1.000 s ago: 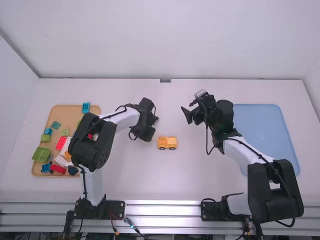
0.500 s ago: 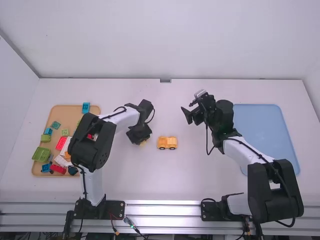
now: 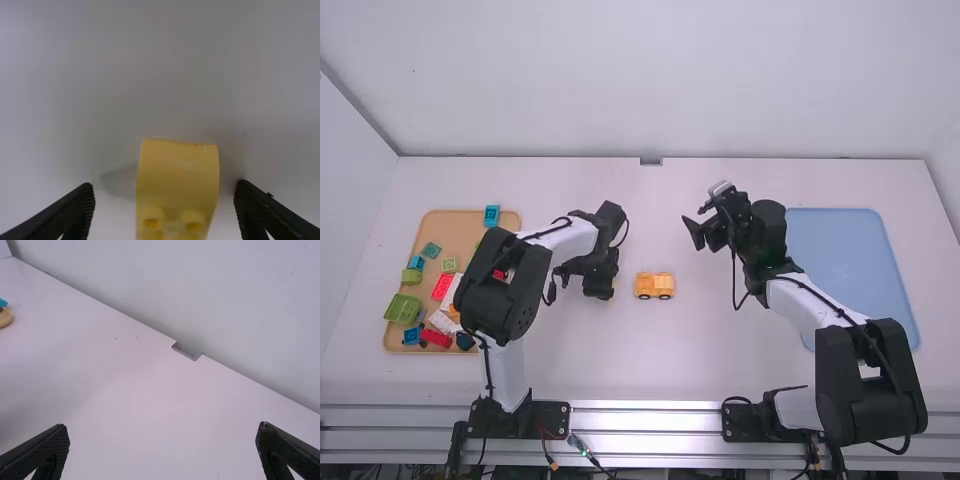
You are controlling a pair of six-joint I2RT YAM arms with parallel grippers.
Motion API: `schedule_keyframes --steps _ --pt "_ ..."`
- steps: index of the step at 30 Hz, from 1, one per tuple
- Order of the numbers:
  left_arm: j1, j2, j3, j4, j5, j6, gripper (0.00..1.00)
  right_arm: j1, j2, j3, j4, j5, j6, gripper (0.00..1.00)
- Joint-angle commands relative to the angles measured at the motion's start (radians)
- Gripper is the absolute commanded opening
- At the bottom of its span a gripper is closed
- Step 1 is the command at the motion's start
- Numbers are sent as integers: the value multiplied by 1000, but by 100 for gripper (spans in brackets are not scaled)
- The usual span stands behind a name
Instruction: Assemble lego blocks to make yellow taxi
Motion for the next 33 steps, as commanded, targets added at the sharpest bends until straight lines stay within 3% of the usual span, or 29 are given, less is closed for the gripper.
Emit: schedule_keyframes --steps 1,5,8,13,15,18,20,21,22,23,24,25,26,33 --pt "-2 16 -48 27 10 -119 77 0 -19 -4 1 -2 2 99" --pt "6 15 -55 54 -3 -96 96 0 -19 -4 1 -2 2 99" --pt "13 6 -40 33 -20 -21 93 0 -19 -4 0 -2 2 99" --pt "19 -21 106 -217 -112 80 88 0 -19 -4 5 -2 2 99" --pt "16 -23 192 -305 -130 163 100 0 -19 -4 6 -2 2 99" --pt "19 -22 307 -353 -129 460 99 0 -19 -4 7 -2 2 98" --pt "16 -22 368 -355 -129 791 99 0 -19 -4 5 -2 2 99" --pt "20 -22 409 -352 -128 1089 96 0 -19 -4 4 -2 2 98" --pt "20 -22 413 -352 -129 1128 93 0 -19 -4 4 -2 2 98" --pt "15 -22 449 -341 -125 1516 72 0 -19 -4 4 -2 2 99" --pt "14 -22 459 -341 -109 1619 64 0 -19 -4 4 -2 2 99" --pt "12 -22 477 -357 -90 1814 73 0 -19 -4 5 -2 2 99" --pt "12 -22 486 -372 -80 1907 99 0 -19 -4 5 -2 2 98" --pt "12 -22 494 -385 -100 2369 99 -14 -19 -4 10 1 2 99"
